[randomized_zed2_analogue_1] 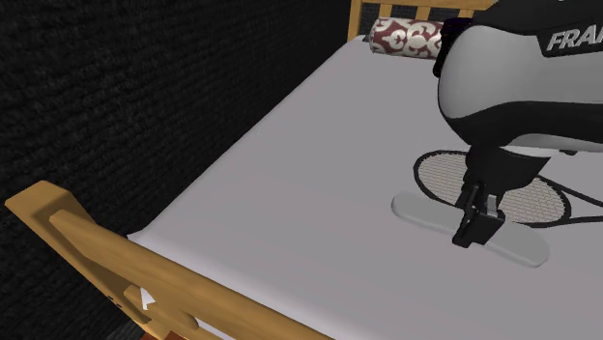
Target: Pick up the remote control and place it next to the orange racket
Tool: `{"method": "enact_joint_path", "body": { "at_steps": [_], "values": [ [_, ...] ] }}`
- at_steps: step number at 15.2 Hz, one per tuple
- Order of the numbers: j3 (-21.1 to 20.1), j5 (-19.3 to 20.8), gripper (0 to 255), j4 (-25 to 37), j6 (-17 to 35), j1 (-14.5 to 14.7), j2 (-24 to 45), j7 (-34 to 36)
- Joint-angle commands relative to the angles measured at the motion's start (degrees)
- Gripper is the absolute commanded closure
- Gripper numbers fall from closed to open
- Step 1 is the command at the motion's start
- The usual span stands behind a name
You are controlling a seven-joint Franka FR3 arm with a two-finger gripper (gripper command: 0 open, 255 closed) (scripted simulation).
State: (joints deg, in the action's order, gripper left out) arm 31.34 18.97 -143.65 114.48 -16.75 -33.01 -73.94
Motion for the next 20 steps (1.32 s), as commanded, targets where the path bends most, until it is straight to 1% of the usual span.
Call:
{"method": "enact_joint_path", "body": {
  "at_steps": [1, 11, 20],
  "values": [
    [1.12, 0.80, 255, -0.72, 0.72, -0.73, -0.19, -1.19],
    [3.90, 1.89, 255, -5.90, 9.63, -0.55, 3.57, -1.23],
    [6.81, 2.12, 255, -9.52, 18.38, 0.27, 8.78, -1.76]
  ]
}}
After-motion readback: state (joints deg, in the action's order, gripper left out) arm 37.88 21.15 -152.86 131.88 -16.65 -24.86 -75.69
